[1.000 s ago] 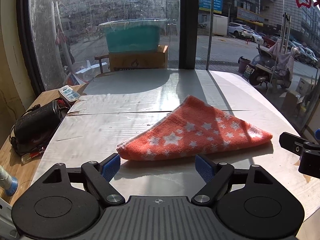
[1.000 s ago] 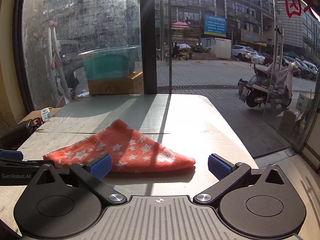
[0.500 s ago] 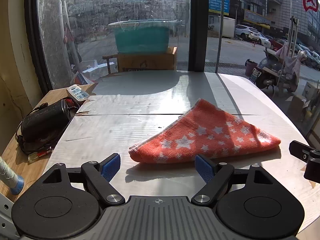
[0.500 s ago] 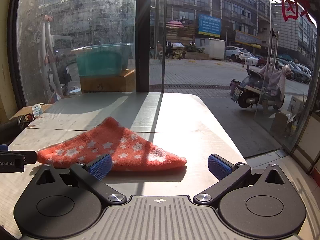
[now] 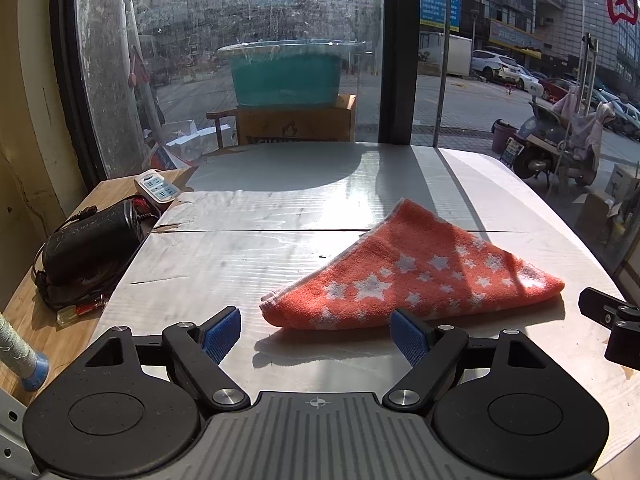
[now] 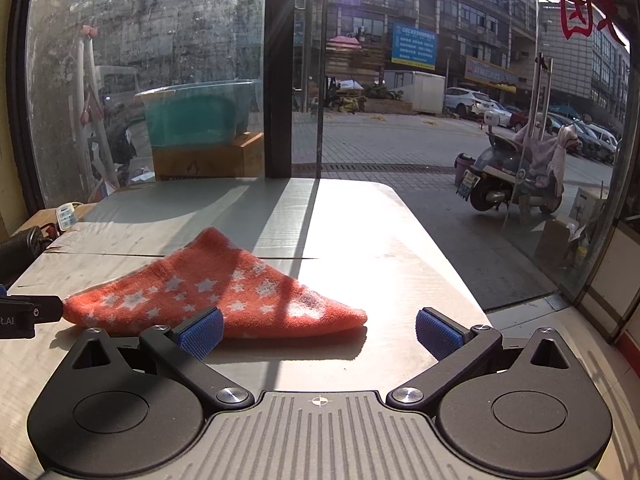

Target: Fold towel

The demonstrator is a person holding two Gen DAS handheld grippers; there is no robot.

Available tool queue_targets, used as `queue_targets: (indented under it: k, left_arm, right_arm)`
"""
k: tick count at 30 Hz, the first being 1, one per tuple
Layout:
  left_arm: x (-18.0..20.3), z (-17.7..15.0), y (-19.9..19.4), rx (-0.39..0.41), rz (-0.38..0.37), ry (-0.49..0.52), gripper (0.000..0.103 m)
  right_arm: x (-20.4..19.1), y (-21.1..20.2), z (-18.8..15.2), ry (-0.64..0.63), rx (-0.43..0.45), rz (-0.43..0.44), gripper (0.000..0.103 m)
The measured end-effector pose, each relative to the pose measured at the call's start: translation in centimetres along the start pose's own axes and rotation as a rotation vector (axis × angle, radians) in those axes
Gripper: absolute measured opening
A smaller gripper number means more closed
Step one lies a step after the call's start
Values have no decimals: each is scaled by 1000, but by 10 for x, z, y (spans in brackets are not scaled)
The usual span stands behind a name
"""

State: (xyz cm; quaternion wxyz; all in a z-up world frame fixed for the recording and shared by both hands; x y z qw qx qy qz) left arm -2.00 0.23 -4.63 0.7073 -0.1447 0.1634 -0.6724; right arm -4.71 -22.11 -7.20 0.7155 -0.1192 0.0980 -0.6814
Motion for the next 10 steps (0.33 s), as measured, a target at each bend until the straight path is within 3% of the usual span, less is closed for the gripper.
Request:
queue_targets:
  k: [10]
  left_arm:
    - [2,-1,5,-9,-17,6,83]
  right_arm:
    - [1,3,-1,1,-11,-8,103]
Point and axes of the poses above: each gripper's, at about its wrist camera, not at the fingertips, and y roughly the way its jaws point, x to its right, z to its top, the point moved 1 cm from there along y, roughly the way its jaws point, and after that the axes turned 13 degrees about x, right-handed, at the moved point
